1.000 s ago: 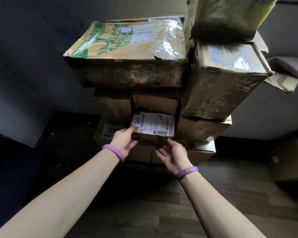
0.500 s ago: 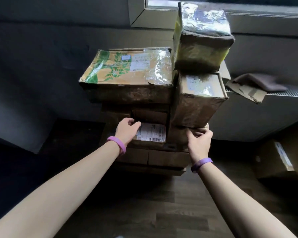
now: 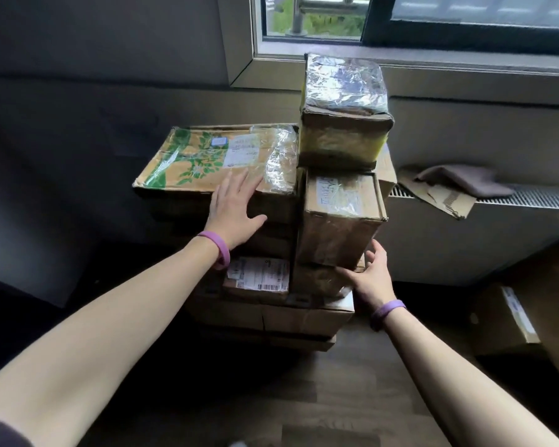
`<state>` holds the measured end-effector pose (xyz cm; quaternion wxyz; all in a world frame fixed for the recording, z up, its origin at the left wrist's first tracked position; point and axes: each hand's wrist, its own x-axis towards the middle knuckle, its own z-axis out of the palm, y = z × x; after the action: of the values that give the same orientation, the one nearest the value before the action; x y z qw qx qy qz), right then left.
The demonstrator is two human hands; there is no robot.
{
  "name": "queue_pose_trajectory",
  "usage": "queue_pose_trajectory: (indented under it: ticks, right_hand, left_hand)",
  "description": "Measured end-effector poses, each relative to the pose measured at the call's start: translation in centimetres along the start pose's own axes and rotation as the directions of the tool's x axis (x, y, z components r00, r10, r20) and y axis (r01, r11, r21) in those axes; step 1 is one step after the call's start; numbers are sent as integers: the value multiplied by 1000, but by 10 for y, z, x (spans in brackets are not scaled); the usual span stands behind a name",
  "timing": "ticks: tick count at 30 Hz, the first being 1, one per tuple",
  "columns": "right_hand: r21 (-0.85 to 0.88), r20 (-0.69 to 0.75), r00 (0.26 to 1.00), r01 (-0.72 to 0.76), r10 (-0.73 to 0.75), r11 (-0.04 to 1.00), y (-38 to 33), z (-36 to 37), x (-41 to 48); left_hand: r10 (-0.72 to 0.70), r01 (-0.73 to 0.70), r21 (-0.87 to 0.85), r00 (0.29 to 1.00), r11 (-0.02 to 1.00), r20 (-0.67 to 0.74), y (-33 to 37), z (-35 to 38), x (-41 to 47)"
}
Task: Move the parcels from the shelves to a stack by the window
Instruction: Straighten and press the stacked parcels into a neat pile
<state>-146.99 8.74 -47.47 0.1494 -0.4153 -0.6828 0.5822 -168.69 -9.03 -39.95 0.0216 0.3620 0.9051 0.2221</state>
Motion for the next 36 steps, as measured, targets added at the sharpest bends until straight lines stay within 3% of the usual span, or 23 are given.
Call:
queue_pose_trajectory:
  ticks: [7,15,20,36]
  right_hand:
    - [-71,-55,998,25,-28,997,-1,13,8]
    - [-298,-101,992,42,-76,953,0,13,19]
    - [-384,-93,993,30,-71,923,3,13,25]
    - [-454,-51,995,54,-86,889,-5,25,20]
  left_hand:
    - [-19,6,141,995,990,93,-1,13,24]
    - [-17,18,358,1000,934,-6,-1,13,34]
    - [-84,88,261,996,961,-25,1,16,35]
    - [-22,22,345,1000,938,-5,-1,18,29]
